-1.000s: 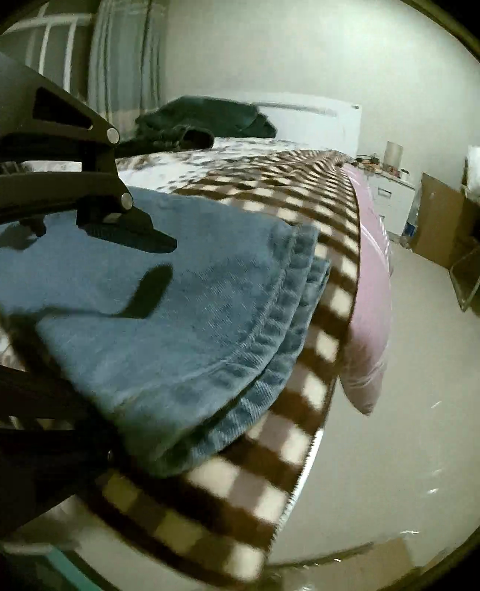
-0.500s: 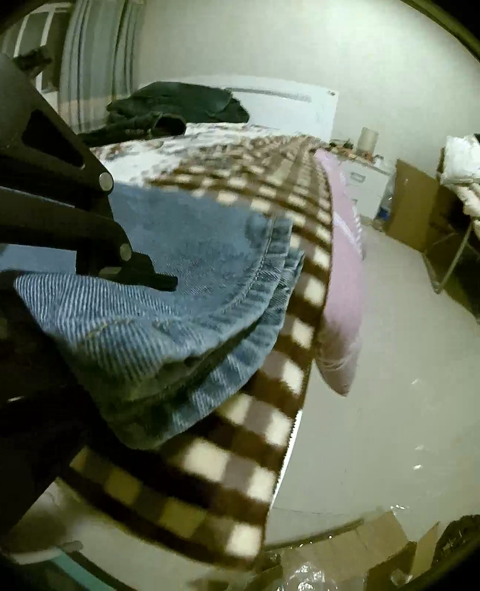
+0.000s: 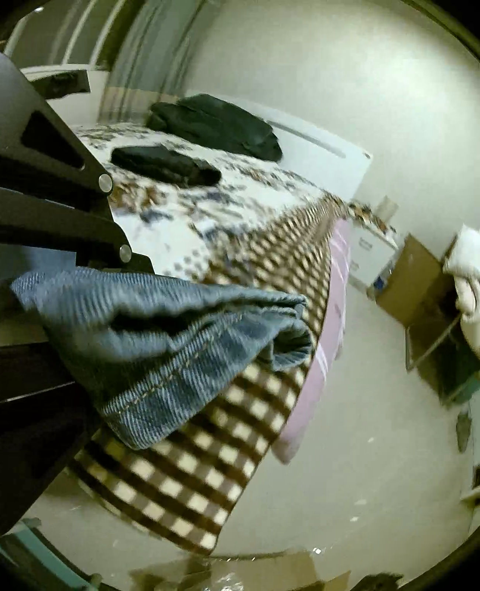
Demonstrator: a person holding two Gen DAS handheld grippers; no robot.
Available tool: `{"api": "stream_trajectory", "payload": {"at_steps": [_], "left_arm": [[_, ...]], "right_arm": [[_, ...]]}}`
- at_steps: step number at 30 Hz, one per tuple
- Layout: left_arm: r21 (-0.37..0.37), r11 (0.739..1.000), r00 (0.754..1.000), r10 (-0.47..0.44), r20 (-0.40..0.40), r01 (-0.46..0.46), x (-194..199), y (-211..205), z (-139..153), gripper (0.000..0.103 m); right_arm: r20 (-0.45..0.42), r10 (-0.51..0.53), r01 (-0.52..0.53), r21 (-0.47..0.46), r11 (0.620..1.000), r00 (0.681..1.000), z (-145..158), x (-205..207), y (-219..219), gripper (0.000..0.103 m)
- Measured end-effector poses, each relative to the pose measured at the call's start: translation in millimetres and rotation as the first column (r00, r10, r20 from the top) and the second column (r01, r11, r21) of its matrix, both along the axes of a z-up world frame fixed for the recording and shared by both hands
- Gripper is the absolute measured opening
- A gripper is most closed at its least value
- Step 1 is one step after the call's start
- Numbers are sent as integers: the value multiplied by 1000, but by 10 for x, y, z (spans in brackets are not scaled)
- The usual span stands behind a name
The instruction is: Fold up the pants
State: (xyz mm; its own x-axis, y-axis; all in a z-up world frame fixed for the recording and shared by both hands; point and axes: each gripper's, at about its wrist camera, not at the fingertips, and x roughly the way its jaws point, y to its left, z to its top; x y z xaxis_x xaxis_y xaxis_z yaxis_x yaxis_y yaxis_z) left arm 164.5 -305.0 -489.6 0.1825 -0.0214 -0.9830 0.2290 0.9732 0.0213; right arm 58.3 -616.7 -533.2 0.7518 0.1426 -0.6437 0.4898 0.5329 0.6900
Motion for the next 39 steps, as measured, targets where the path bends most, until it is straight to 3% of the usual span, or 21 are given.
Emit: {"api": "stream_trajectory", "payload": {"at_steps": [10,14,18,23,26,29,30,32,34,36,39], "left_arm": [[-48,994,995,98,21,-97,71,795,272,103],[-53,988,988,150,31,-148,98,1289,329,103],[-36,975,975,218,28,-217,130,1871,291,103],[9,952,952,305,19,-306,175,2616,118,103],[32,933,933,360,3,-359,204,3021,-33,103],[18,922,922,386,-15,-386,251,3261,-110,103],[8,920,920,391,-18,-391,270,3307,-110,103],[-39,920,921,389,-31,-390,322,3358,-107,103],[-92,921,925,375,-55,-379,379,3341,-108,103],[-143,922,933,351,-84,-360,433,3258,-125,103],[-198,930,947,281,-154,-308,504,2984,-291,103]], "right_arm": [[-2,164,-162,-170,972,986,571,253,885,6],[-22,270,-268,-210,940,963,613,431,1509,6],[-71,381,-386,-241,890,922,457,595,2269,6],[-181,533,-563,-291,774,826,31,739,3388,6],[-287,621,-684,-303,664,730,-336,772,4047,7],[-386,664,-767,-280,578,641,-572,733,4510,35],[-384,696,-793,-230,564,607,-603,719,4598,56],[-332,734,-802,-160,576,593,-545,666,4612,62],[-286,738,-787,-118,606,611,-384,578,4536,72],[-261,703,-742,-90,665,662,-226,460,4309,74],[-326,579,-635,-93,767,747,-123,326,3829,76]]}}
